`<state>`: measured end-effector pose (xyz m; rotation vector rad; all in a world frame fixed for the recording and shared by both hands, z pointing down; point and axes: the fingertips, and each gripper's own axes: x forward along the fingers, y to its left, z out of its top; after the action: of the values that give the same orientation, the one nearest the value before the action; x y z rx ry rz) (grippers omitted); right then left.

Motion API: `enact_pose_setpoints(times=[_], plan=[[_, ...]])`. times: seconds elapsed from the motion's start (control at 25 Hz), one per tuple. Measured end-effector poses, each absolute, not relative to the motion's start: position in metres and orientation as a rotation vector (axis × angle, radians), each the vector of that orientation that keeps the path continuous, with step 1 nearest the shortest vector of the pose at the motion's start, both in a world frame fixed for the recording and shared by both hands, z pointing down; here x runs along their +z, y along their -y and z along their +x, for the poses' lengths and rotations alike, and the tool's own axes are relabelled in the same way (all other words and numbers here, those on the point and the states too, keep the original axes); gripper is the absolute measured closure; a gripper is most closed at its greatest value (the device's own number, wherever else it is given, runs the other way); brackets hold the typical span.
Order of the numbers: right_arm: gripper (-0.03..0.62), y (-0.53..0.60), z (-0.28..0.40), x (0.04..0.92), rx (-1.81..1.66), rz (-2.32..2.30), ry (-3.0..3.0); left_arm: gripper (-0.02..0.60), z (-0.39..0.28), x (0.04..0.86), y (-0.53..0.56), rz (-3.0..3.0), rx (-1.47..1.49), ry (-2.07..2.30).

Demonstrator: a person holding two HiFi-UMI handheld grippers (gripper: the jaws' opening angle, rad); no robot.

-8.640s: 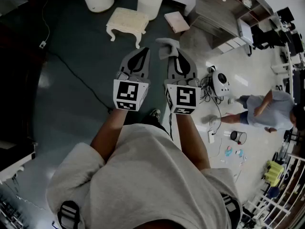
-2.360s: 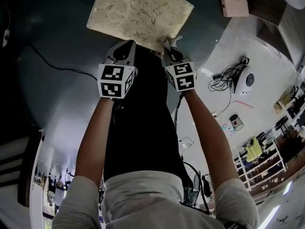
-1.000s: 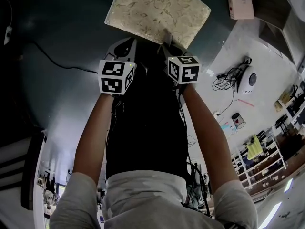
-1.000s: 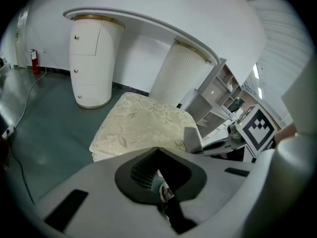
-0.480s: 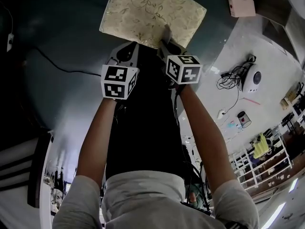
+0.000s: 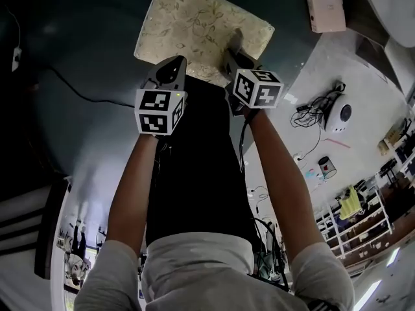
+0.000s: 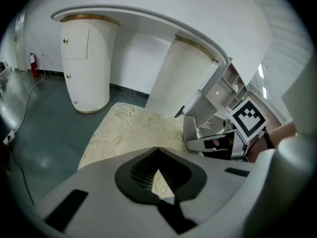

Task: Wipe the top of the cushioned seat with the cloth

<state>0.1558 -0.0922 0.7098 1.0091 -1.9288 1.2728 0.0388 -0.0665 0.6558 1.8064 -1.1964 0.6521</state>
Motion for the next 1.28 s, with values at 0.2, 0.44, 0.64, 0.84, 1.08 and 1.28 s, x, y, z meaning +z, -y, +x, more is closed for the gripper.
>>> enact_pose_setpoints(times=[0.2,0.44,0.64,0.84,1.08,1.28], plan=[[0.574,0.122,0.170,0.712,1.249,1.016,1.925,0.569,0.047,0.657,0.082,1.795,0.629,1.209],[0.574,0.138,0.171,0.713,1.178,0.959,1.948,0.568,0.048,0.664,0.082,1.763,0.610,1.225],[0.574,0.154,0.176,0.712,1.140,0.947,1.952,0.568,0.040,0.665,0.087,1.729,0.591,1.260],[0.574,0.173,0.180,0.709,1.094,0.945,1.959,0.569,0.035,0.663,0.095,1.702,0.579,1.290],[0.574,0.209,0.194,0.711,0.702,0.854,1.915,0.569,0.030,0.660,0.102,1.675,0.562,1.332],[0.574,0.220,0.177,0.715,0.466,0.661,1.895,0.569,0.015,0.659,0.102,1.646,0.548,1.373]])
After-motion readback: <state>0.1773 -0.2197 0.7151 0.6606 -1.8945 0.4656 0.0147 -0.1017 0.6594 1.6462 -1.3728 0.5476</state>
